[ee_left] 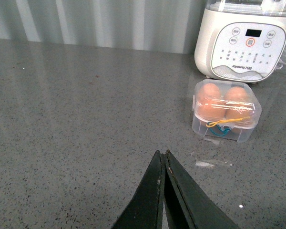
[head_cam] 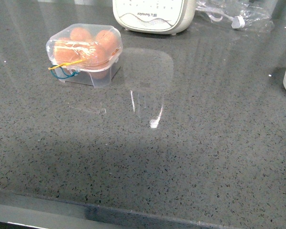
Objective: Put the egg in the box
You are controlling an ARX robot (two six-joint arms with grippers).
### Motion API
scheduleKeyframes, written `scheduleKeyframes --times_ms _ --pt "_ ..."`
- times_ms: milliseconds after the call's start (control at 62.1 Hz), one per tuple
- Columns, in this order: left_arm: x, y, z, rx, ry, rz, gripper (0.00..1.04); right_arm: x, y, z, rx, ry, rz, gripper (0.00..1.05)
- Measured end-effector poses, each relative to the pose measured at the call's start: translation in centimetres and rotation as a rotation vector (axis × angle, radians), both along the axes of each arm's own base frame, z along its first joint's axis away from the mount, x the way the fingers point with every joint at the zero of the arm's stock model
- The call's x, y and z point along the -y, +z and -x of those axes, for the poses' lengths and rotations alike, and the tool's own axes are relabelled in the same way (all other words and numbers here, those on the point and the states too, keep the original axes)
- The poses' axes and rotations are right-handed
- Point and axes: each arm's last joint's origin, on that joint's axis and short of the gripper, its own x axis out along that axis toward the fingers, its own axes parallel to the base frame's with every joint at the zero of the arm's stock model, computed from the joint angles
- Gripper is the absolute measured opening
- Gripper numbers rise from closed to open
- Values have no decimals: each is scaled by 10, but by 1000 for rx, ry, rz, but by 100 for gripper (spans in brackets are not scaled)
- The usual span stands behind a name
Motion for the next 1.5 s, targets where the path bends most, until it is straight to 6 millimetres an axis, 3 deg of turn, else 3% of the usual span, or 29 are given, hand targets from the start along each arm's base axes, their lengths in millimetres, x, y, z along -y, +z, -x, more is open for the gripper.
scheduleKeyframes --times_ms 161,435,1095,1224,1497 --pt "0 -8 11 -3 -1 2 4 0 0 0 0 0 0 97" --pt "0 -18 12 7 0 2 4 0 0 0 0 0 0 97" --pt "0 -16 13 26 0 3 4 0 0 0 0 0 0 97" --pt "0 -16 13 26 0 2 33 0 0 0 0 0 0 97" --pt "0 -16 13 26 0 2 78 0 0 0 0 0 0 97"
